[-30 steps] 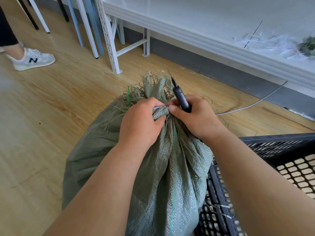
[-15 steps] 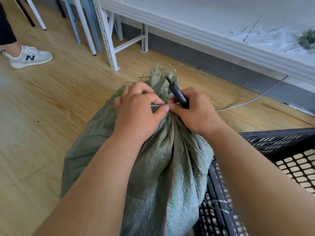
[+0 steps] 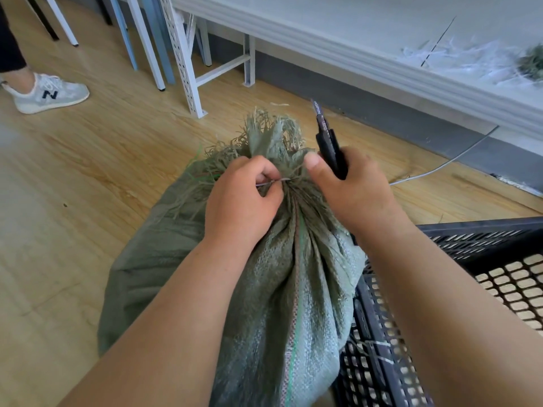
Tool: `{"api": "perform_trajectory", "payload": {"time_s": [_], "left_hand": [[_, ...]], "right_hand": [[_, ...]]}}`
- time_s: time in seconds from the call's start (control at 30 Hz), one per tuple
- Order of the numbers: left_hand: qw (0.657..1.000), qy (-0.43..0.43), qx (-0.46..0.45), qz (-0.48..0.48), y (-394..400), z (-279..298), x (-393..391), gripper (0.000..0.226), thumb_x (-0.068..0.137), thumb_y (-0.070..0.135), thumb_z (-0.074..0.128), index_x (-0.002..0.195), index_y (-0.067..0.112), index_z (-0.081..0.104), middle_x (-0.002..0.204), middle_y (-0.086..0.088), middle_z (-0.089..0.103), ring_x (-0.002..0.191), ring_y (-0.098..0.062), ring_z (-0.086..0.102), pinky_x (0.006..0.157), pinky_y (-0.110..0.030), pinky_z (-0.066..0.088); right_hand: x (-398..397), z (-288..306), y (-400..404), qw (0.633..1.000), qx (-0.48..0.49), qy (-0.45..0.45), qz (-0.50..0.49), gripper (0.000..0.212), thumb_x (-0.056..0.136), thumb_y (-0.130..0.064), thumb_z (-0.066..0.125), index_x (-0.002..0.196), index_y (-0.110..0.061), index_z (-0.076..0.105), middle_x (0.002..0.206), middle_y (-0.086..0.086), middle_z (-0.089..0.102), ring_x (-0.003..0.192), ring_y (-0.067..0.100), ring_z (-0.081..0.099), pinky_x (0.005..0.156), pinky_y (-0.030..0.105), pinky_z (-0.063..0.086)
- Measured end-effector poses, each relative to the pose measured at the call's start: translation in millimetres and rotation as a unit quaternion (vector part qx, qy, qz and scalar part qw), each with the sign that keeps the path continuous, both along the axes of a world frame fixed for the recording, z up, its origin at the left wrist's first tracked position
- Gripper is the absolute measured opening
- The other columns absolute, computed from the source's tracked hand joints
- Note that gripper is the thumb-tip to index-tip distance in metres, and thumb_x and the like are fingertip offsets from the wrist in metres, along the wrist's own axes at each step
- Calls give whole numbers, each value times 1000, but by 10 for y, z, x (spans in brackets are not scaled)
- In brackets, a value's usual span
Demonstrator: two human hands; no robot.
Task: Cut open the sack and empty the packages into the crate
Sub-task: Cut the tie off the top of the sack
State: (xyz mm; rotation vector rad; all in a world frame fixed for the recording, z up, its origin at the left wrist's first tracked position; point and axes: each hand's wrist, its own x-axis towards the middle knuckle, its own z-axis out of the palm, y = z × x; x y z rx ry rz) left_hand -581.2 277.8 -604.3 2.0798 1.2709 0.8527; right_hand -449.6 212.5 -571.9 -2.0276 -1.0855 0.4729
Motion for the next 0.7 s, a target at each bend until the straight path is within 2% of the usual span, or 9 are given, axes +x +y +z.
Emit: {"api": "perform_trajectory", "payload": {"time_s": [0.03, 0.1, 0.13, 0.2, 0.27, 0.37, 0.43, 0.6, 0.7], "left_hand": [[1000, 2, 0, 1, -3, -1, 5, 7, 84, 25, 65, 85, 30, 61, 92, 8, 58, 82, -12, 59, 73, -38, 53], [1000, 5, 2, 2, -12, 1, 17, 7, 85, 25, 65, 85, 31, 60, 92, 9, 57, 81, -12, 58, 72, -37, 53], [1000, 4, 4, 4, -15, 1, 20, 7, 85, 25, 65, 84, 31, 60, 93, 9, 57, 82, -11, 58, 72, -36, 53], [1000, -3, 4, 8, -13, 1, 16, 7, 85, 25, 65, 84, 31, 60, 94, 10, 57, 84, -8, 58, 74, -35, 53], [1000, -12, 1, 9, -10, -1, 14, 8, 84, 23, 64, 83, 31, 61, 94, 11, 57, 85, -7, 58, 76, -35, 53], [1000, -17, 2, 8, -16, 2, 18, 9, 84, 22, 64, 82, 30, 60, 94, 12, 57, 85, -5, 57, 77, -35, 53], [1000, -15, 0, 9, -18, 0, 20, 8, 84, 23, 64, 83, 30, 61, 95, 12, 56, 85, -5, 56, 78, -35, 53], [1000, -18, -2, 12, -8, -1, 27, 7, 84, 23, 64, 83, 30, 62, 96, 11, 57, 86, -6, 57, 78, -37, 54], [1000, -14, 0, 15, -8, 8, 34, 5, 84, 24, 64, 83, 29, 63, 98, 11, 58, 86, -5, 57, 78, -36, 54]], "right_hand": [[-34, 28, -46, 1000, -17, 14, -3, 31, 91, -51, 52, 102, -23, 55, 97, 4, 55, 86, 21, 50, 67, 26, 31], [-149, 26, -160, 999, -45, 29, -6, 22, 93, -42, 52, 101, -22, 54, 90, 1, 58, 84, 21, 51, 65, 24, 29], [-212, -6, -216, 999, -47, 26, -1, 19, 92, -38, 56, 99, -21, 54, 84, -2, 60, 81, 21, 55, 63, 25, 32], [-308, -96, -302, 999, -35, 29, 10, 18, 87, -34, 62, 93, -21, 52, 77, -3, 66, 73, 22, 66, 67, 30, 48], [-355, -172, -349, 999, -41, 30, 19, 21, 87, -37, 62, 92, -21, 49, 78, 1, 69, 72, 27, 69, 71, 41, 56], [-402, -180, -370, 996, -75, -13, 37, 21, 96, -39, 49, 103, -20, 41, 85, 2, 61, 85, 33, 63, 75, 42, 51], [-427, -163, -381, 996, -75, -32, 47, 17, 99, -36, 42, 106, -21, 36, 84, 4, 55, 87, 34, 58, 73, 42, 47], [-461, -129, -378, 990, -99, -75, 71, 17, 100, -31, 38, 111, -18, 36, 79, 1, 51, 85, 34, 59, 71, 42, 48], [-469, -131, -369, 986, -117, -92, 69, 18, 101, -30, 38, 114, -18, 35, 75, -3, 45, 87, 34, 60, 65, 39, 42]]}}
